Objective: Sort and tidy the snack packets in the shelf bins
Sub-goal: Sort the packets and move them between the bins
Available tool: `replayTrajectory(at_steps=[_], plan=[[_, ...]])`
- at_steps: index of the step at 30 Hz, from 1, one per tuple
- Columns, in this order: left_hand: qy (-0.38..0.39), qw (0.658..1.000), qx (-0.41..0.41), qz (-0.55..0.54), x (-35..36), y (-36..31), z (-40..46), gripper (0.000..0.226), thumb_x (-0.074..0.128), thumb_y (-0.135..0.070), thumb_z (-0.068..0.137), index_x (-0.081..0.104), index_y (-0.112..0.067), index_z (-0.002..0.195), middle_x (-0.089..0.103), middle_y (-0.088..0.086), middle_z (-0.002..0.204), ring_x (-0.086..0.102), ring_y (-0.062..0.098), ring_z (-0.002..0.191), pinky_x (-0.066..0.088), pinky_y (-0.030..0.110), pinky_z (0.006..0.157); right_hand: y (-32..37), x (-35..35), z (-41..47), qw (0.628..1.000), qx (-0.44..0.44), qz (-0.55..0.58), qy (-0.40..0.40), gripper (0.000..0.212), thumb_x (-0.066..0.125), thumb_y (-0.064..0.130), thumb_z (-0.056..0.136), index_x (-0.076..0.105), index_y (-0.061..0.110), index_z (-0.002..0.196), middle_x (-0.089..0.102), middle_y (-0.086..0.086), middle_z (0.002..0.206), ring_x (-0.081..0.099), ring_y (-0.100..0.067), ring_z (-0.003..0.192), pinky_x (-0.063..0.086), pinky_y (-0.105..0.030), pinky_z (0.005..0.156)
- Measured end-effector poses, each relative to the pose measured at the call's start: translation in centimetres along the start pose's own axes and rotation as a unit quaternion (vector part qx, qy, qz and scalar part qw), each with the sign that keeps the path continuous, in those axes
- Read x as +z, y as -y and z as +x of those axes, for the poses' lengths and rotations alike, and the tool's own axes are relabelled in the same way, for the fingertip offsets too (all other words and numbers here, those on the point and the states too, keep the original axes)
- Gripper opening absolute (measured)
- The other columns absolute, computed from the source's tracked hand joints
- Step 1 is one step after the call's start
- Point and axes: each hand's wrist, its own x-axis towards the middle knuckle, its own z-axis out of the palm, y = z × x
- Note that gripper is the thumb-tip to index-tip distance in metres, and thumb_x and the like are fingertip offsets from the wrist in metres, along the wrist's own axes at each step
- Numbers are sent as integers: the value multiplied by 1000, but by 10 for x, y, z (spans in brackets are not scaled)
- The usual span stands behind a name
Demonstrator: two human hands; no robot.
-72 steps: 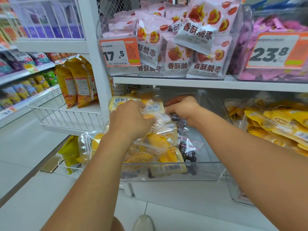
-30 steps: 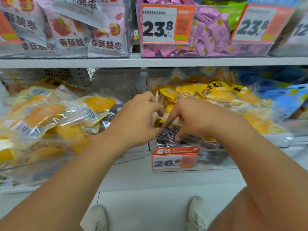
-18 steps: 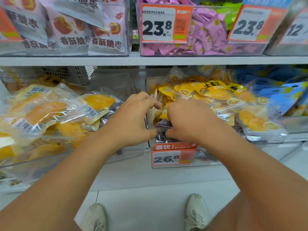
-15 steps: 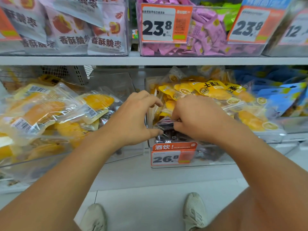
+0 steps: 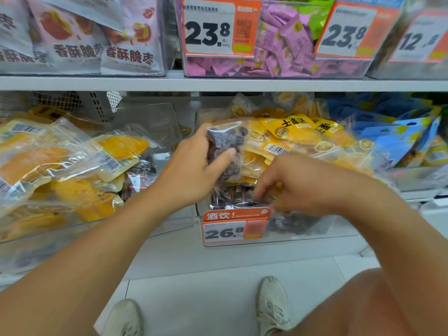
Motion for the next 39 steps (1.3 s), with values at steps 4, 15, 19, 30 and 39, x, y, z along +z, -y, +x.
replayTrajectory(at_steps=[4, 15, 19, 30, 39], plan=[[5, 999, 5, -35, -8, -1, -5, 27, 59, -34, 97, 43, -30, 119, 61, -22, 95, 59, -9, 88, 44, 9, 70, 6, 1, 13, 997, -4, -73, 38, 40, 71, 25, 90, 67, 42, 126, 66, 23, 104, 57, 4, 85, 40, -15, 72], [-41, 995, 26, -90, -14, 2, -14, 29, 61, -24, 98, 47, -22, 124, 56, -24, 94, 56, -9, 87, 38, 3, 70, 25, 17, 62, 985, -52, -150, 68, 42, 74, 26, 84, 68, 39, 123, 71, 12, 107, 64, -15, 93, 55, -33, 84], [-51, 993, 10, -101, -17, 9, -13, 30, 61, -25, 98, 45, -25, 123, 61, -15, 97, 58, 2, 91, 42, 8, 71, 29, 21, 73, 985, -70, -140, 69, 21, 77, 19, 78, 79, 31, 95, 71, 14, 79, 63, -7, 71, 57, -33, 70], [-74, 968, -19, -238, -17, 6, -3, 37, 58, -18, 100, 45, -31, 132, 64, -18, 112, 60, -5, 107, 47, 16, 92, 5, -4, 30, 958, -44, 218, -183, 1, 77, 6, 83, 77, 6, 82, 63, 0, 48, 57, -14, 39, 49, -25, 44], [-77, 929, -88, -350, -13, -8, 1, 58, 79, -45, 63, 57, -28, 114, 72, -11, 109, 68, 0, 102, 54, 23, 86, 32, 0, 39, 773, -41, 547, -318, 2, 70, 1, 87, 71, 2, 88, 63, -4, 56, 59, -10, 47, 51, -19, 47]])
